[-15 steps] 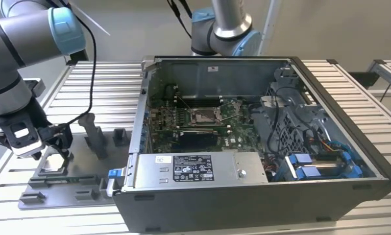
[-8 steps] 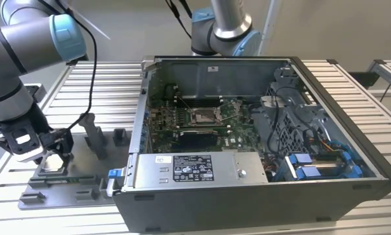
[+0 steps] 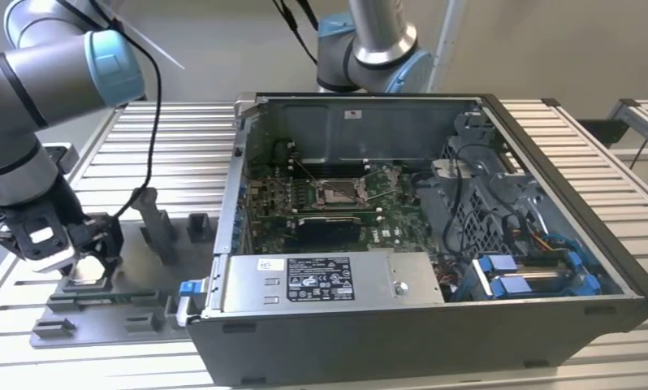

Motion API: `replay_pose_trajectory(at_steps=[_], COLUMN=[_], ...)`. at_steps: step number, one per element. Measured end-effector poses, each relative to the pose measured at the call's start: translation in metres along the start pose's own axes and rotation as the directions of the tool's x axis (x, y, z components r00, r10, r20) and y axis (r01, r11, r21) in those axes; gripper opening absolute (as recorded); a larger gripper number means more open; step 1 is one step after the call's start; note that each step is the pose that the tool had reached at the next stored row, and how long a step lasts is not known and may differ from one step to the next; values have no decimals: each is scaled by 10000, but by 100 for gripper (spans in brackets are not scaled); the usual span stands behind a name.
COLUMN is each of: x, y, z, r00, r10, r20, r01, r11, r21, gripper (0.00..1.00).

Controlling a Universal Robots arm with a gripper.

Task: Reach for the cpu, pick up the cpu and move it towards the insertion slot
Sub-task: 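Pick up the cpu and move it towards the insertion slot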

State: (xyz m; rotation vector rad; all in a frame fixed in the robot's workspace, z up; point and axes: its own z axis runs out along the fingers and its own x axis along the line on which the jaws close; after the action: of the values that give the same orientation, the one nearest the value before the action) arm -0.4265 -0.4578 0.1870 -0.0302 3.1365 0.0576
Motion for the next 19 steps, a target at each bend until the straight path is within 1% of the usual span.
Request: replay_pose_trajectory(at_steps=[4, 18, 19], x=[1, 1, 0], y=[-1, -1, -1], z=[22, 26, 26], r00=[10000, 10000, 10000], r10=[0, 0, 0], r20=[1, 2, 2], r01=[0, 0, 0], r11=[10000, 10000, 10000], r21=[1, 1, 1], gripper=[100, 100, 0])
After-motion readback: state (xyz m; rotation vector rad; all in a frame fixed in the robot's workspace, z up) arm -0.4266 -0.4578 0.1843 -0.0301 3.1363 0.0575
